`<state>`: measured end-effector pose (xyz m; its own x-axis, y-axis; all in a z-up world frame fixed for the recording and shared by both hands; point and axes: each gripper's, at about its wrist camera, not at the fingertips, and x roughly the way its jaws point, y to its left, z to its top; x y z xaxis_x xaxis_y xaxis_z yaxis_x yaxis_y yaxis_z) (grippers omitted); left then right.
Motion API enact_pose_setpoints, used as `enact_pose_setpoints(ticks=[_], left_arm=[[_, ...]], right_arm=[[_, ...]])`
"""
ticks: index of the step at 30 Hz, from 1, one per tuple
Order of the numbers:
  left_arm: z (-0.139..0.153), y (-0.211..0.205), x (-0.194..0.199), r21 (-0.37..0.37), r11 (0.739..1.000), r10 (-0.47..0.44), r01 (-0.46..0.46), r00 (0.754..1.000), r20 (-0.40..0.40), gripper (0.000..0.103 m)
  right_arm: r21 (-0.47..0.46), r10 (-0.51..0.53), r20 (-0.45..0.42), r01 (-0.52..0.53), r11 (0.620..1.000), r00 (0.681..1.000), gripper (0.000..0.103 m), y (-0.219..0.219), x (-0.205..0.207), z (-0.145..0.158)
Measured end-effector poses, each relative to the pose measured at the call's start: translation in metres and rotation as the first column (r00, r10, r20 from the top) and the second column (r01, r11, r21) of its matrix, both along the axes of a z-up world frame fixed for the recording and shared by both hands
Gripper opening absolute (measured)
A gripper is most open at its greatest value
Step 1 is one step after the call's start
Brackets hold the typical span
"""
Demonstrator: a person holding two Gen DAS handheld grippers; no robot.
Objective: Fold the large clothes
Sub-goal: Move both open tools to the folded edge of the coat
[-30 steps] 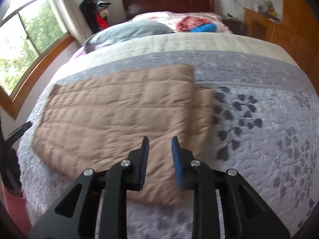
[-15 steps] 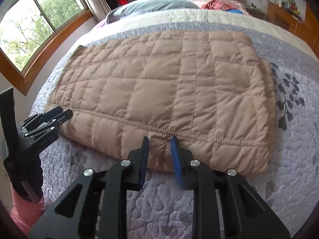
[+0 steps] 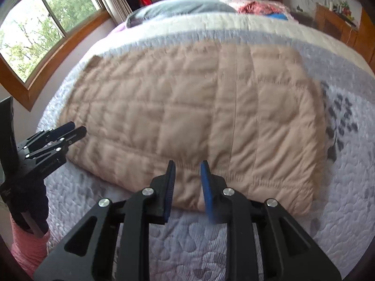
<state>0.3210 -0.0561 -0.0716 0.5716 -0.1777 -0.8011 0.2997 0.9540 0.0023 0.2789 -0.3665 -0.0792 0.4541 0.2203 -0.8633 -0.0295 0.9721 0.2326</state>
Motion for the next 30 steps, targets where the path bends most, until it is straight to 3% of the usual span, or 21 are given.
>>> enact_pose_setpoints(ticks=[5, 10, 15, 21, 24, 25, 26, 27, 30], left_arm=[[0.012, -0.023, 0.046, -0.021, 1.0, -0.007, 0.007, 0.999, -0.036, 0.043], [-0.018, -0.044, 0.083, 0.025, 1.0, -0.011, 0.015, 0.992, -0.124, 0.044], [-0.048, -0.043, 0.088, 0.039, 0.999, -0.03, 0.036, 0.99, -0.137, 0.045], [-0.042, -0.047, 0.083, 0.059, 0.998, -0.007, 0.016, 0.99, -0.143, 0.045], [-0.02, -0.028, 0.077, 0.021, 1.0, -0.006, 0.009, 0.991, -0.13, 0.045], [-0.01, -0.016, 0.074, 0.009, 1.0, -0.007, 0.008, 0.994, -0.11, 0.05], [-0.003, -0.003, 0.072, 0.004, 1.0, -0.002, 0.003, 0.996, -0.091, 0.055], [0.004, 0.011, 0.071, 0.004, 1.0, 0.008, -0.008, 0.997, -0.075, 0.068], [0.016, 0.063, 0.072, 0.013, 0.998, 0.068, -0.068, 0.996, -0.052, 0.073]], right_arm=[[0.017, -0.043, 0.012, 0.043, 0.999, 0.999, 0.023, -0.005, 0.041, 0.018], [0.016, -0.068, -0.07, 0.069, 0.997, 0.995, 0.023, -0.009, 0.08, -0.009], [0.03, -0.073, -0.133, 0.078, 0.996, 0.988, 0.019, -0.011, 0.092, -0.052], [0.06, -0.064, -0.138, 0.073, 0.996, 0.988, 0.019, -0.012, 0.09, -0.047], [0.082, -0.045, -0.079, 0.052, 0.995, 0.996, 0.029, -0.03, 0.075, -0.024], [0.062, -0.054, -0.044, 0.057, 0.996, 0.998, 0.043, -0.038, 0.067, -0.015], [0.043, -0.068, -0.018, 0.068, 0.997, 0.998, 0.049, -0.047, 0.059, -0.008], [0.023, -0.089, 0.01, 0.089, 0.996, 0.996, 0.057, -0.061, 0.052, 0.0], [0.019, -0.127, 0.03, 0.126, 0.992, 0.991, 0.072, -0.102, 0.039, 0.01]])
